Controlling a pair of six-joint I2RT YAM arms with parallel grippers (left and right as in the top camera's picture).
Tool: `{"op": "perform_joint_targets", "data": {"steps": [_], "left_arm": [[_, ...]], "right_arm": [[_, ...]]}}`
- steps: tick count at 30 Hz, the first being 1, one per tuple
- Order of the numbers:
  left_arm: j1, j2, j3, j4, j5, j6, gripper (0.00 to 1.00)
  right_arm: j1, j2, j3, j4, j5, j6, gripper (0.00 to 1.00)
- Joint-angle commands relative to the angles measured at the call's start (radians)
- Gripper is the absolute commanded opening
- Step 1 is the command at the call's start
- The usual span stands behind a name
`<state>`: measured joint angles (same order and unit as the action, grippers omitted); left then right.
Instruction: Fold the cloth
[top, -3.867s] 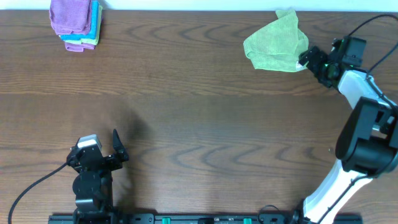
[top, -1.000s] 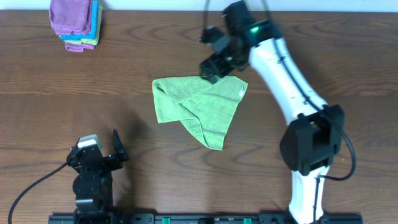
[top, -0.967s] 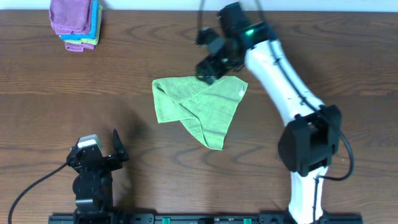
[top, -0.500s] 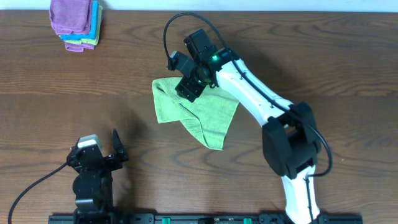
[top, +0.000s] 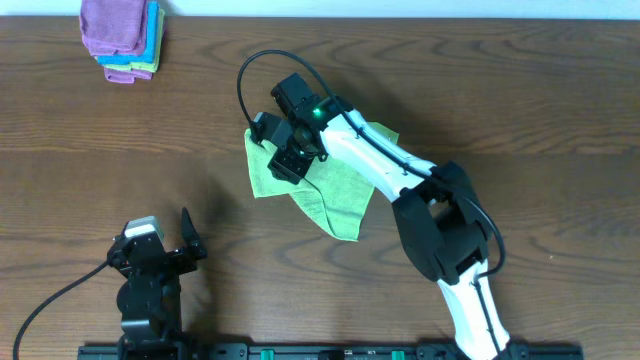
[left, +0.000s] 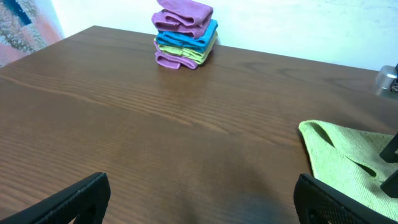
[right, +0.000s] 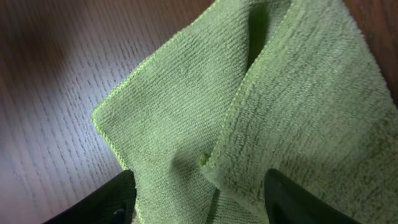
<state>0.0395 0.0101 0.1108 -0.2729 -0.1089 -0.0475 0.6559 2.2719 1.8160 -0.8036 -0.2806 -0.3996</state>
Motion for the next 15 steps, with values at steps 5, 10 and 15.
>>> {"op": "perform_joint_targets", "data": {"steps": [5, 10, 15], "left_arm": [[0.005, -0.005, -0.024, -0.010, -0.009, 0.011, 0.95], [0.005, -0.005, -0.024, -0.010, -0.009, 0.011, 0.95], [0.005, -0.005, -0.024, -0.010, -0.009, 0.011, 0.95]], "right_arm": [[-0.001, 0.045, 0.000, 0.002, 0.004, -0.006, 0.55], [-0.002, 0.049, 0.000, 0.023, 0.005, -0.005, 0.35], [-0.005, 0.049, 0.001, 0.035, 0.008, -0.005, 0.18]]}}
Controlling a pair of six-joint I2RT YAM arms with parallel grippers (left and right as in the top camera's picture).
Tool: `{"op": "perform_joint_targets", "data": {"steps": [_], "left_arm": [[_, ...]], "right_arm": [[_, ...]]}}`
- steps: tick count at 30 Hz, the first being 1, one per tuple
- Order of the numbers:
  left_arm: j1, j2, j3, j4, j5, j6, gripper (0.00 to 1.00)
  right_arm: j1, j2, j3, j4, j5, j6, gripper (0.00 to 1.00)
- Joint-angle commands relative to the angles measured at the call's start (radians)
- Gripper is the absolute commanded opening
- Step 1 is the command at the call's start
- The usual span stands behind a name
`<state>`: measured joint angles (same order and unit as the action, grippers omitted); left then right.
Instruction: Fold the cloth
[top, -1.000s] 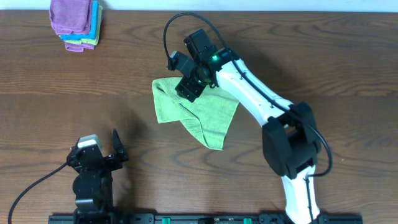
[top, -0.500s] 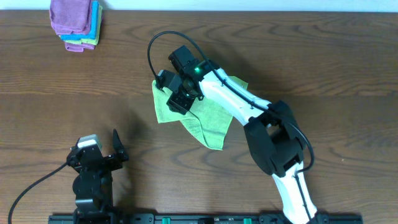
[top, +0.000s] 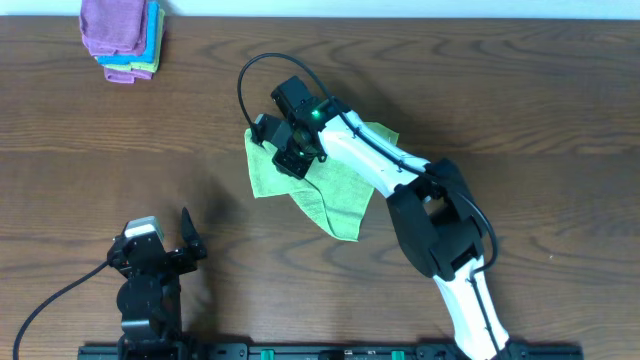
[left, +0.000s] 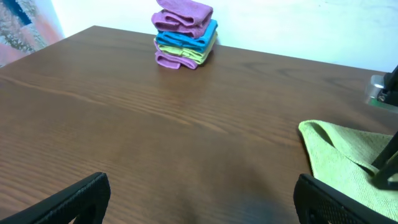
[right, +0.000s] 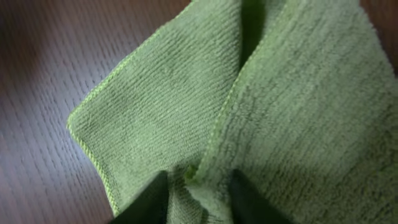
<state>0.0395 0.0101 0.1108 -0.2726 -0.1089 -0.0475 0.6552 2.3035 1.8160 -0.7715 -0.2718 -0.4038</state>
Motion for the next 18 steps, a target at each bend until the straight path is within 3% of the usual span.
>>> {"op": "perform_joint_targets", "data": {"steps": [1, 2, 3, 10, 18], "left_arm": [[0.005, -0.005, -0.024, -0.010, -0.009, 0.011, 0.95], [0.005, -0.005, -0.024, -0.010, -0.009, 0.011, 0.95], [0.005, -0.005, -0.024, -0.010, -0.009, 0.011, 0.95], [0.005, -0.005, -0.024, -0.010, -0.009, 0.011, 0.96], [0.005, -0.005, -0.024, -0.010, -0.009, 0.011, 0.95]], "right_arm": [[-0.005, 0.018, 0.001, 0.003, 0.004, 0.000, 0.09], [-0.006, 0.018, 0.001, 0.006, 0.011, 0.009, 0.02], [-0.007, 0.018, 0.001, 0.012, 0.016, 0.019, 0.01], [-0.015, 0.018, 0.001, 0.040, 0.027, 0.034, 0.01], [-0.078, 0.018, 0.061, 0.151, 0.224, 0.079, 0.02]]}}
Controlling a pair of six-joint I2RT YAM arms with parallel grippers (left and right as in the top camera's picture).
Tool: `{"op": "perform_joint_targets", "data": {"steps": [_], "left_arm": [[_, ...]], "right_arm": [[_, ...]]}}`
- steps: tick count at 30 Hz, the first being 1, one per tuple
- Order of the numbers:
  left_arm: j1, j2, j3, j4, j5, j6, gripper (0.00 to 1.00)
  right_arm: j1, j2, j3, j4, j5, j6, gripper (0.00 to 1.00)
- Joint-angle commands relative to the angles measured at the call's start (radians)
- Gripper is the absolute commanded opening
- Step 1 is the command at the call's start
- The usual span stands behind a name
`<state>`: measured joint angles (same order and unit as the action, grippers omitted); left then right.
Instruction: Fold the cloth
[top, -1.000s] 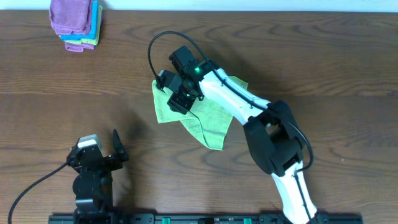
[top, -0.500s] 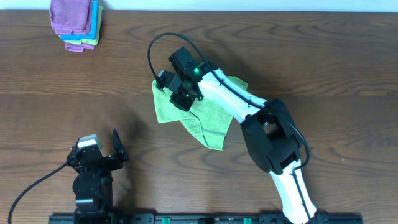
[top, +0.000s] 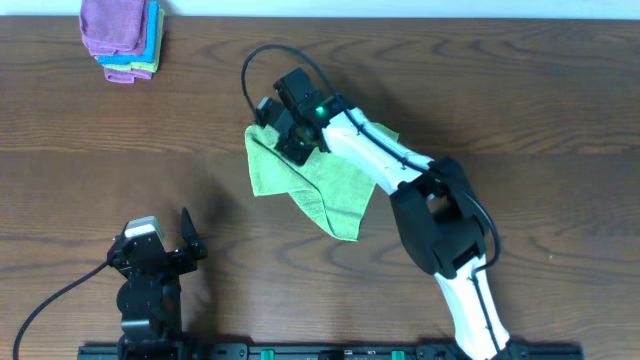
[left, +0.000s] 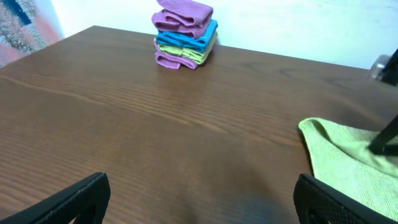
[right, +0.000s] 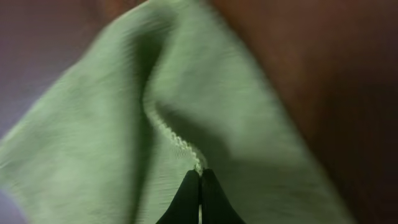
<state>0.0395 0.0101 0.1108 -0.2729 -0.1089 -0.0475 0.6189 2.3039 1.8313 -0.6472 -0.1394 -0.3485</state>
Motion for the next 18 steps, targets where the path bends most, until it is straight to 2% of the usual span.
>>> {"op": "perform_joint_targets", "data": {"steps": [1, 3, 4, 5, 6, 7, 12, 15, 18], "left_arm": [[0.005, -0.005, -0.024, -0.010, -0.009, 0.011, 0.95], [0.005, -0.005, -0.024, -0.010, -0.009, 0.011, 0.95], [0.005, -0.005, -0.024, -0.010, -0.009, 0.011, 0.95], [0.005, -0.005, -0.024, -0.010, -0.009, 0.011, 0.95], [0.005, -0.005, -0.024, -0.010, -0.009, 0.011, 0.95], [0.005, -0.005, -0.024, -0.010, -0.010, 0.011, 0.95], [0.005, -0.005, -0.024, -0.010, -0.009, 0.011, 0.95], [0.005, -0.005, -0.024, -0.010, -0.009, 0.011, 0.95], [0.005, -0.005, -0.024, -0.010, -0.009, 0.011, 0.95]], "right_arm": [[-0.058, 0.017, 0.053, 0.055, 0.145, 0.040, 0.01], [-0.100, 0.017, 0.057, 0.169, 0.381, 0.172, 0.01], [-0.122, 0.017, 0.057, 0.221, 0.482, 0.255, 0.13], [-0.151, 0.017, 0.057, 0.280, 0.553, 0.348, 0.51], [-0.185, 0.017, 0.058, 0.331, 0.533, 0.394, 0.94], [-0.206, 0.016, 0.060, 0.345, 0.491, 0.396, 0.99], [-0.242, 0.013, 0.072, 0.291, 0.372, 0.395, 0.99], [-0.240, -0.008, 0.082, 0.166, 0.243, 0.331, 0.99], [-0.228, -0.050, 0.098, 0.071, 0.141, 0.325, 0.99]]}}
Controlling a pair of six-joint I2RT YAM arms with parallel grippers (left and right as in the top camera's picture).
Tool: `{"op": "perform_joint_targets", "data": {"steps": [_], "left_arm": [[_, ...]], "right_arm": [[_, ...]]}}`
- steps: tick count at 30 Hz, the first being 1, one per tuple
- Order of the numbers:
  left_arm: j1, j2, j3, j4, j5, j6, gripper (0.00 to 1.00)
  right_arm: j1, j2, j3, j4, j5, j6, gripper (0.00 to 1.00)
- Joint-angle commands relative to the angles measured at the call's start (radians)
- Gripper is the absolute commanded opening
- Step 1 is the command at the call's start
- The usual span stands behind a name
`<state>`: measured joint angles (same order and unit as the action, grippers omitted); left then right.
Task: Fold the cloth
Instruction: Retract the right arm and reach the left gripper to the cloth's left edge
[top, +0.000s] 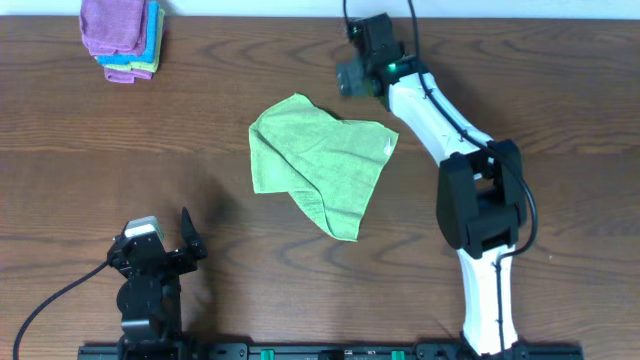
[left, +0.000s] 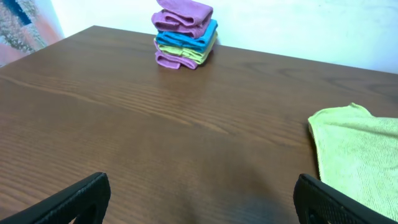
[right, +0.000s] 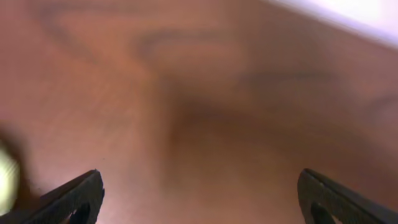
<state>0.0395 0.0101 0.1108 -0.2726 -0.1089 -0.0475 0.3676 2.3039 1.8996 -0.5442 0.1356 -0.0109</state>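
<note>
A light green cloth (top: 320, 160) lies loosely spread on the brown table, with a flap hanging toward the front at the middle. Its left edge shows at the right of the left wrist view as green cloth (left: 354, 149). My right gripper (top: 352, 72) is up near the table's far edge, beyond the cloth, open and empty over bare wood (right: 199, 199). My left gripper (top: 170, 240) rests at the front left, open with nothing between its fingers (left: 199, 199).
A stack of folded cloths (top: 122, 40), purple over blue and green, sits at the far left corner, also seen as the stack (left: 185, 34). The table's far edge (top: 300, 17) runs just behind my right gripper.
My right gripper has let go of the cloth and moved from over its far left corner to the table's far edge, now open. The cloth lies spread wider and flatter.
My right gripper stood open over the cloth's far left part with a folded edge between its fingers. Then it closed in on that edge, and then was shut on it and lifted it. Now the cloth lies released and the gripper is away at the back.
</note>
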Motion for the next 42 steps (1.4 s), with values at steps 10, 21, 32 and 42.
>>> {"op": "perform_joint_targets", "data": {"steps": [10, 21, 32, 42], "left_arm": [[0.005, -0.005, -0.024, -0.010, -0.009, 0.011, 0.95], [0.005, -0.005, -0.024, -0.010, -0.009, 0.011, 0.95], [0.005, -0.005, -0.024, -0.010, -0.009, 0.011, 0.95], [0.005, -0.005, -0.024, 0.035, 0.518, -0.522, 0.95]], "right_arm": [[0.017, -0.382, 0.034, -0.290, -0.170, -0.058, 0.99], [0.031, -0.708, -0.013, -0.706, -0.195, -0.034, 0.97], [0.080, -1.246, -0.613, -0.608, -0.314, 0.044, 0.99], [0.080, -1.424, -0.797, -0.674, -0.343, 0.044, 0.99]]}}
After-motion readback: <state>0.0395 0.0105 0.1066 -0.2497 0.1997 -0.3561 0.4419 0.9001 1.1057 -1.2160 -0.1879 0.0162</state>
